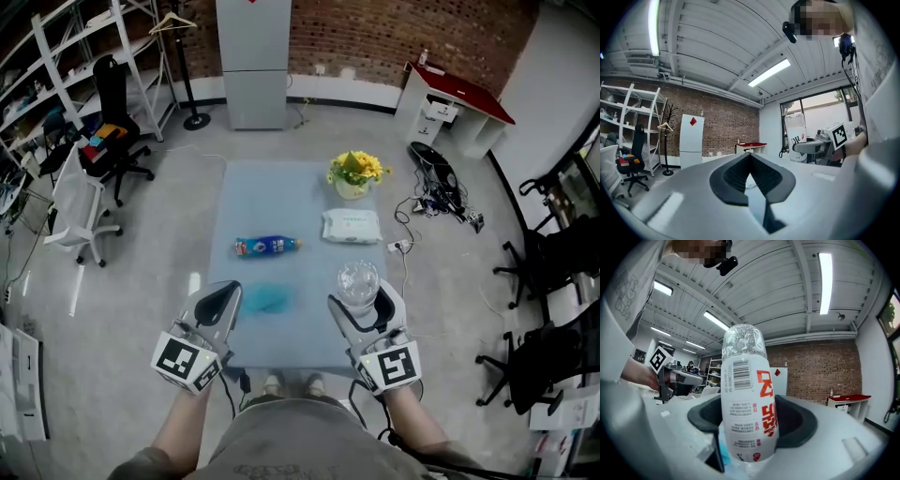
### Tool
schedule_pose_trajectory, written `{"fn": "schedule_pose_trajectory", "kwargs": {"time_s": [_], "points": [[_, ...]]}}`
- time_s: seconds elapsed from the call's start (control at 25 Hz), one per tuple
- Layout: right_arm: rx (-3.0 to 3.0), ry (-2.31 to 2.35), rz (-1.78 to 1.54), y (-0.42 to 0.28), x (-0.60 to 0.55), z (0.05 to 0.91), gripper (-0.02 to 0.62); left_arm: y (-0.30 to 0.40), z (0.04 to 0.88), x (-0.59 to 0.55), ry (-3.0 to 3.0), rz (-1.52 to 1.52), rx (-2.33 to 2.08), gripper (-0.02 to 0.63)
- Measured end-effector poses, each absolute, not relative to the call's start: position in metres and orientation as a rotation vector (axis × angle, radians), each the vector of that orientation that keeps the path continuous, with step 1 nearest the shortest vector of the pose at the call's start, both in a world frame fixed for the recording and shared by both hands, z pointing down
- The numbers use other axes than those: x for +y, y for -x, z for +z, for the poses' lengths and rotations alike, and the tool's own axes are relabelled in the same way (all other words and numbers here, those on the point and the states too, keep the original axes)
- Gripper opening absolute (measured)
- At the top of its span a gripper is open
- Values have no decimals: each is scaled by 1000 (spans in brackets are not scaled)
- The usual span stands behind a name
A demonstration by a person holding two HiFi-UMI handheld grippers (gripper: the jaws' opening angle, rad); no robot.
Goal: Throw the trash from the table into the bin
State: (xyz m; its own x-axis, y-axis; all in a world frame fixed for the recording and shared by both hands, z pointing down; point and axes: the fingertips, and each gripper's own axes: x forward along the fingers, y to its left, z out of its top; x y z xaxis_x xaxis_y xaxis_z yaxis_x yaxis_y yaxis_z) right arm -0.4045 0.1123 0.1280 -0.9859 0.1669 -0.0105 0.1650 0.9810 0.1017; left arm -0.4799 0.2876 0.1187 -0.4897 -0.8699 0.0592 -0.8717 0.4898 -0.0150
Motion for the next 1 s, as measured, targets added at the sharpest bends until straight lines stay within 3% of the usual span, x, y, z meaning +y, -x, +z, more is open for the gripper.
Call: {"fn": "schedule_pose_trajectory", "kwargs": {"time_s": [0.6,1.0], "points": [[3132,-75,215,395,104,124,322,486,115,282,-1703,55,-2596,0],[3103,378,254,318,67,97,322,428,101,216,-2108,57,-2319,0]]}}
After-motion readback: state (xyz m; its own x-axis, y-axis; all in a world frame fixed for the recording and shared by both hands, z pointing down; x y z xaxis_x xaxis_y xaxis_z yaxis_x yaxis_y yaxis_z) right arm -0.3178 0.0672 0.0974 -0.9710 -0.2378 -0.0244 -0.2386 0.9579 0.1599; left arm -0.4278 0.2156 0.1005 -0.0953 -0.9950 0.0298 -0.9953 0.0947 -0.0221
